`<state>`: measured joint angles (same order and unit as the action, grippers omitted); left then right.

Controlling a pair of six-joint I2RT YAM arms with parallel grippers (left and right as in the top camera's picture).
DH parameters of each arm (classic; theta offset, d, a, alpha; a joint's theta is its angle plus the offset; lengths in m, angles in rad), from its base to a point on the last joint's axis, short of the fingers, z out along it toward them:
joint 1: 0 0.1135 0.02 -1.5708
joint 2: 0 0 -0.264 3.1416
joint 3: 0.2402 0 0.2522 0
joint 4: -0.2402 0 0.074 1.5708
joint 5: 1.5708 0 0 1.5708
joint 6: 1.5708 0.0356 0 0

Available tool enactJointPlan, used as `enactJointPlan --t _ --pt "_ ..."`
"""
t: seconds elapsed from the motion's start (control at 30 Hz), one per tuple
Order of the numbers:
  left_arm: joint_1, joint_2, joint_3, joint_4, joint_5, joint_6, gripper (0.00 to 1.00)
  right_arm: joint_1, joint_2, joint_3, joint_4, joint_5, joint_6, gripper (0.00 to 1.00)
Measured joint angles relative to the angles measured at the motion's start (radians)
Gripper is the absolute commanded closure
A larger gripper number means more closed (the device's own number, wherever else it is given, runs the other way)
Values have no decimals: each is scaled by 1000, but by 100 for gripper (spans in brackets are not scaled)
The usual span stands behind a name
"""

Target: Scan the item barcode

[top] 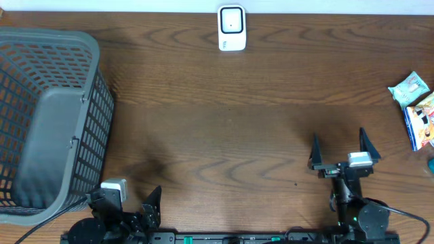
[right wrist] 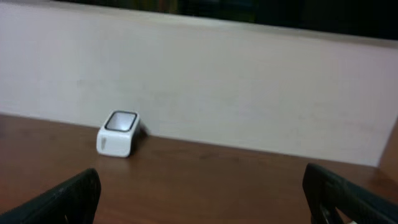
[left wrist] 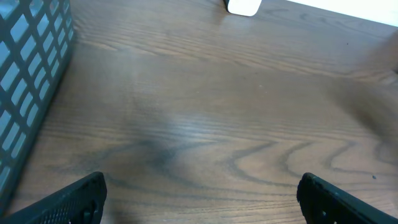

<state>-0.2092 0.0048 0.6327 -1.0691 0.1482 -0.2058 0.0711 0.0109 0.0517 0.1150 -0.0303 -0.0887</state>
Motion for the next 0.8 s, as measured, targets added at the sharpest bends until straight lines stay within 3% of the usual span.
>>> enactJointPlan --t 0.27,0.43,0.8 --pt "0 0 0 0 0 0 2 0 0 -45 -37 0 9 1" --pt "0 0 0 0 0 0 2 -1 1 -45 -183 0 9 1" --pt "0 0 0 0 0 0 2 -11 1 -45 -183 0 9 1"
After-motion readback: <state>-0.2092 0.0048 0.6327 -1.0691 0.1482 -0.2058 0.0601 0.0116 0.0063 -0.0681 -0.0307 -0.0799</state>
